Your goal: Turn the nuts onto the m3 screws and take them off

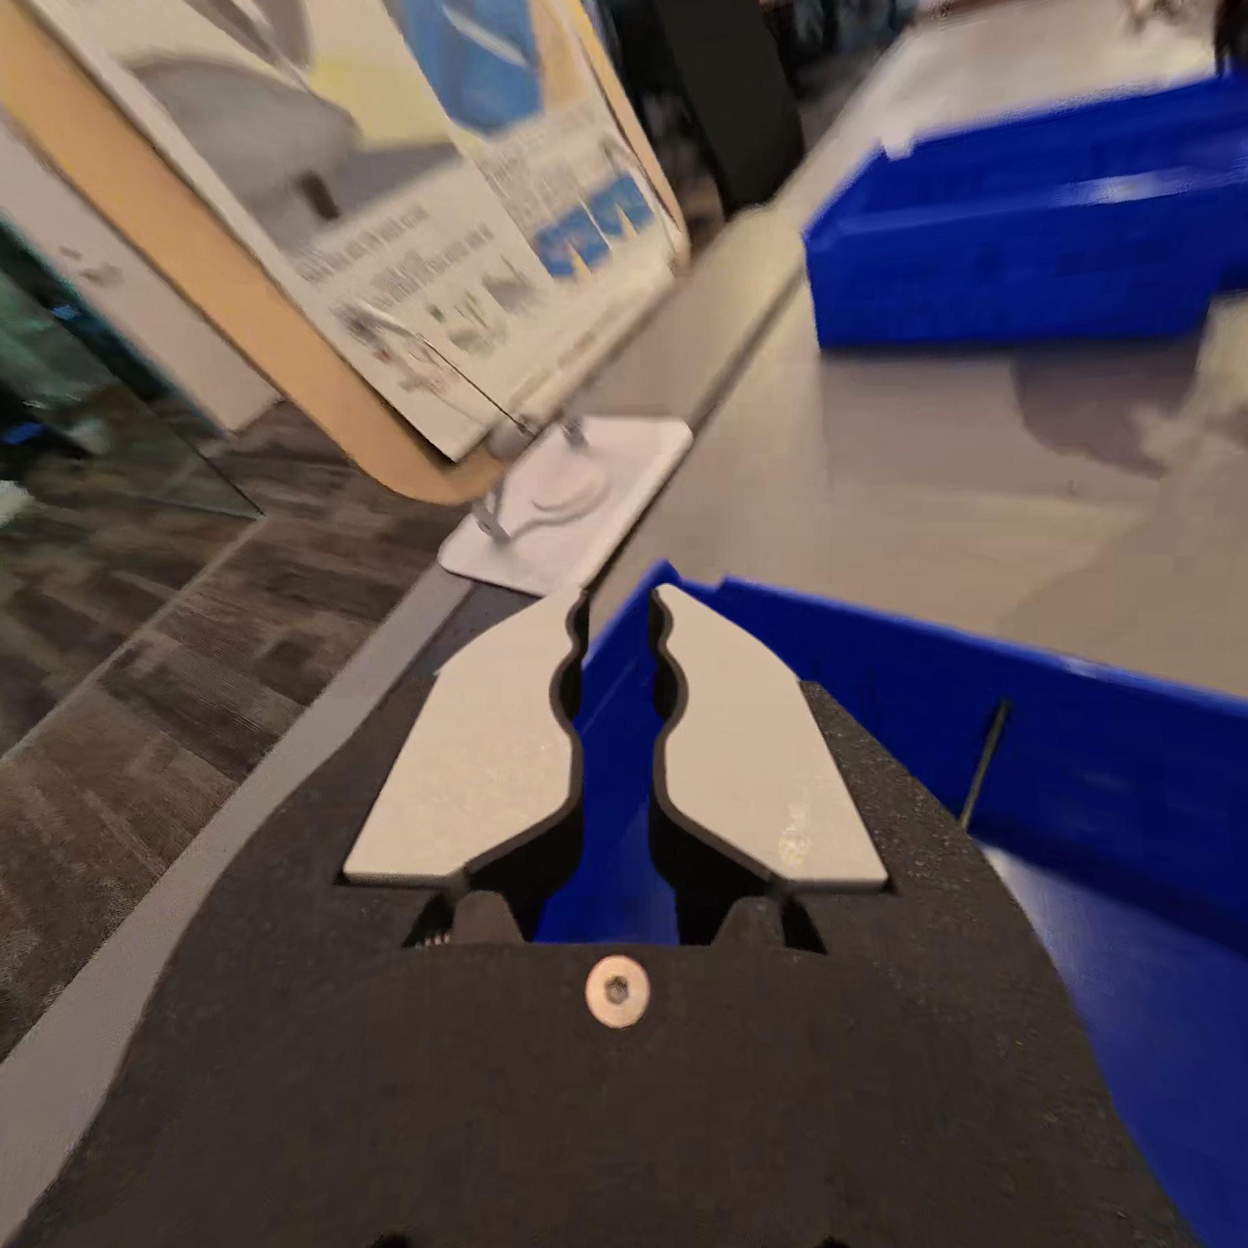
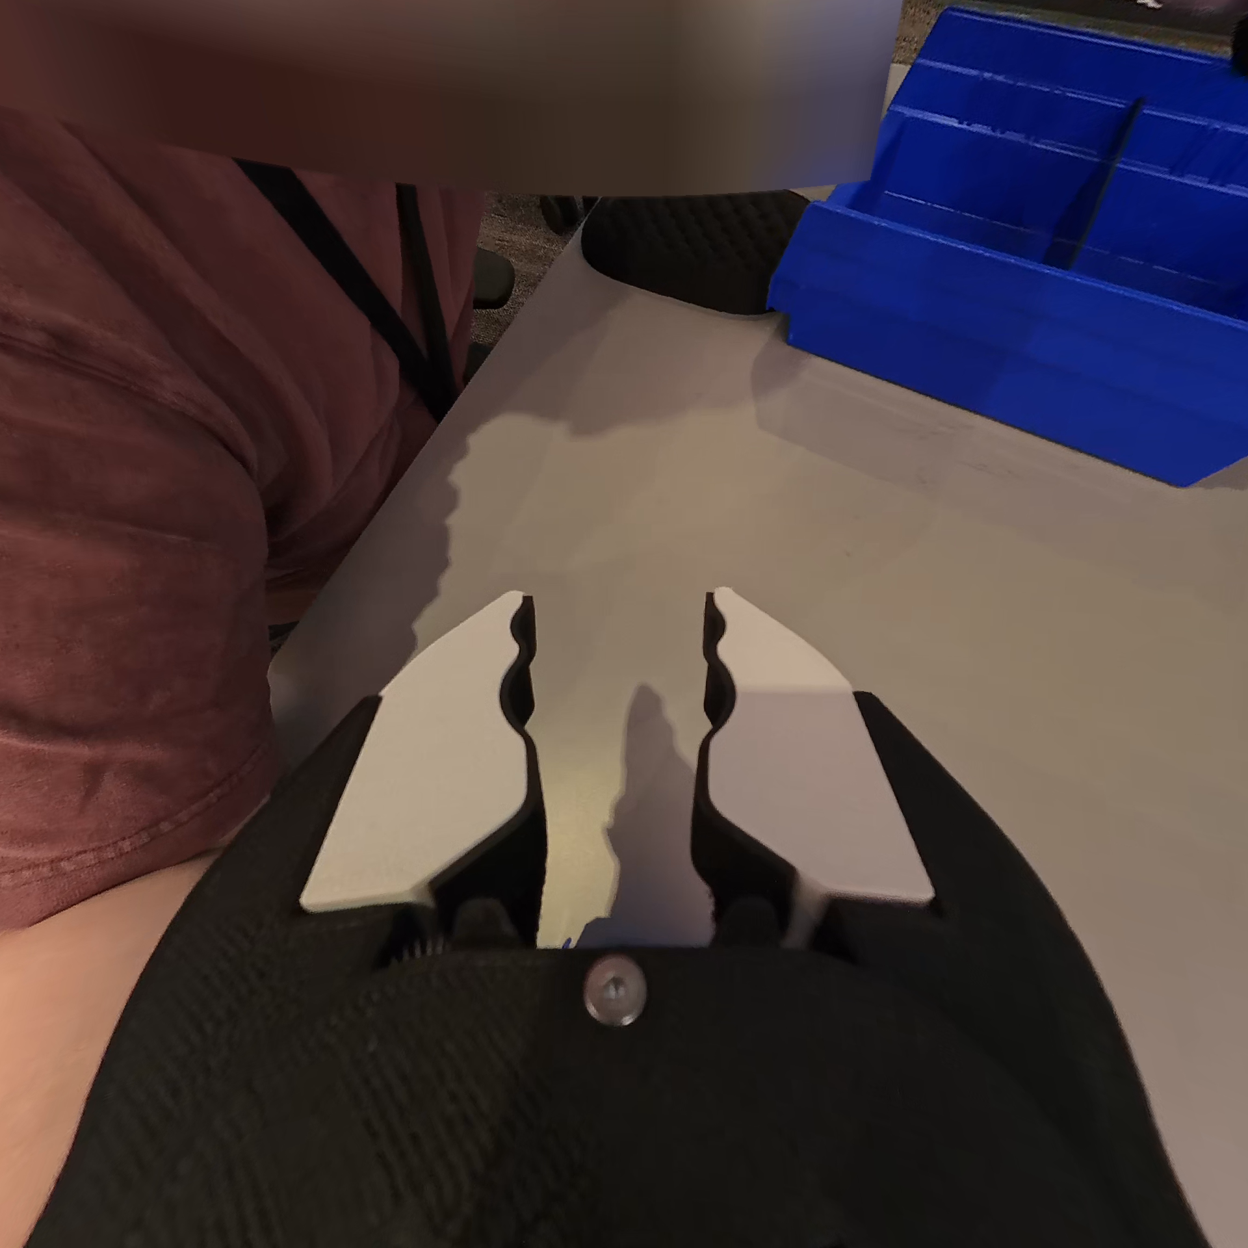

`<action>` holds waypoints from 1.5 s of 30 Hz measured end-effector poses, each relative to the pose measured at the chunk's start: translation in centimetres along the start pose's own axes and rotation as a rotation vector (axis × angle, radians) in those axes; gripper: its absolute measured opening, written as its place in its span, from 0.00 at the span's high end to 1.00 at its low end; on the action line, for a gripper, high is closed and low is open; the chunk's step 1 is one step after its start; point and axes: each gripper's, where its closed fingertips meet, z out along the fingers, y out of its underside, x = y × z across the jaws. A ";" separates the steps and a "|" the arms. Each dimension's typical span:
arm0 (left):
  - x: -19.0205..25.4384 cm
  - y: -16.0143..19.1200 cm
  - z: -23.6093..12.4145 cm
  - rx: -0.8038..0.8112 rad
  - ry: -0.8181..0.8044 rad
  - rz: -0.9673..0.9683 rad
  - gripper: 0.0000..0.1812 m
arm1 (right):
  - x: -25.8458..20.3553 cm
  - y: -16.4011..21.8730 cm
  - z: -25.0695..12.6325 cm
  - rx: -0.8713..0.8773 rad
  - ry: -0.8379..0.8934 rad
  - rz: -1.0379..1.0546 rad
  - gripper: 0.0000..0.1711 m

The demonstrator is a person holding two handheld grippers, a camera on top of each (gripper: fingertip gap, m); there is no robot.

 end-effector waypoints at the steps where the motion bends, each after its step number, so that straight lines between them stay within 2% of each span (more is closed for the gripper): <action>1: 0.6 1.3 0.6 -0.079 0.058 0.044 0.91 | 0.0 0.1 0.1 -0.001 -0.006 0.002 0.72; 4: 2.0 4.7 2.0 -0.280 0.174 0.195 0.87 | 0.3 0.5 0.5 -0.014 -0.013 0.026 0.72; 10: 5.6 8.7 4.8 -0.469 0.410 0.427 0.86 | 0.9 1.5 1.1 -0.039 -0.034 0.080 0.72; 16: 7.6 11.6 5.7 -0.598 0.617 0.413 0.83 | 1.2 2.1 1.3 -0.038 -0.063 0.132 0.72; 21: 8.1 12.4 6.2 -0.648 0.687 0.454 0.77 | 1.3 2.5 1.5 -0.040 -0.083 0.153 0.72; 29: 8.9 13.3 6.2 -0.695 0.778 0.483 0.77 | 1.3 2.7 1.7 -0.045 -0.101 0.163 0.72; 32: 9.2 13.4 5.9 -0.715 0.808 0.442 0.81 | 1.3 2.9 1.8 -0.055 -0.108 0.175 0.72; 34: 9.6 13.5 5.3 -0.737 0.841 0.417 0.88 | 1.3 3.0 1.9 -0.058 -0.115 0.178 0.72; 45: 9.0 14.3 3.9 -0.746 0.800 0.395 0.97 | 1.0 2.9 2.0 -0.061 -0.127 0.172 0.72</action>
